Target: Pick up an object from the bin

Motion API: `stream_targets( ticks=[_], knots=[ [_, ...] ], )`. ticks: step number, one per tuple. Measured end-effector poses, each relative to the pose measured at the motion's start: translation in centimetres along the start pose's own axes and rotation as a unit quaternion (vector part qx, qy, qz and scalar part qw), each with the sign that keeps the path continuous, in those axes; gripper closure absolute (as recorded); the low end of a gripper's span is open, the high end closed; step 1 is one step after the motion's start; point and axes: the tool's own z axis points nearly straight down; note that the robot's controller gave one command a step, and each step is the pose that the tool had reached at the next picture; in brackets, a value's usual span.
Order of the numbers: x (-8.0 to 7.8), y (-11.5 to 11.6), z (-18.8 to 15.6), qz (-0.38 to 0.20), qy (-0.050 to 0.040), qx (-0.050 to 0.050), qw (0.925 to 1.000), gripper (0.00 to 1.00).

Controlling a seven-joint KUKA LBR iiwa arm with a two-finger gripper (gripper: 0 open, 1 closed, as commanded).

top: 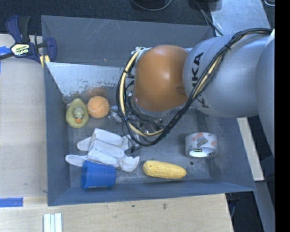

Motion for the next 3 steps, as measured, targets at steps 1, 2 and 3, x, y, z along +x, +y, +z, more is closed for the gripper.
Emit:
stream_targets(
  ticks=[1,2,3],
  knots=[
    [1.7,-3.1,6.8,0.113,0.0038,-0.001,0.9936,1.0],
    [1.7,-3.0,6.7,0.112,0.0033,-0.001,0.9937,1.0],
    [3.5,-2.2,6.8,0.107,0.0021,-0.001,0.9942,1.0]
  ],
)
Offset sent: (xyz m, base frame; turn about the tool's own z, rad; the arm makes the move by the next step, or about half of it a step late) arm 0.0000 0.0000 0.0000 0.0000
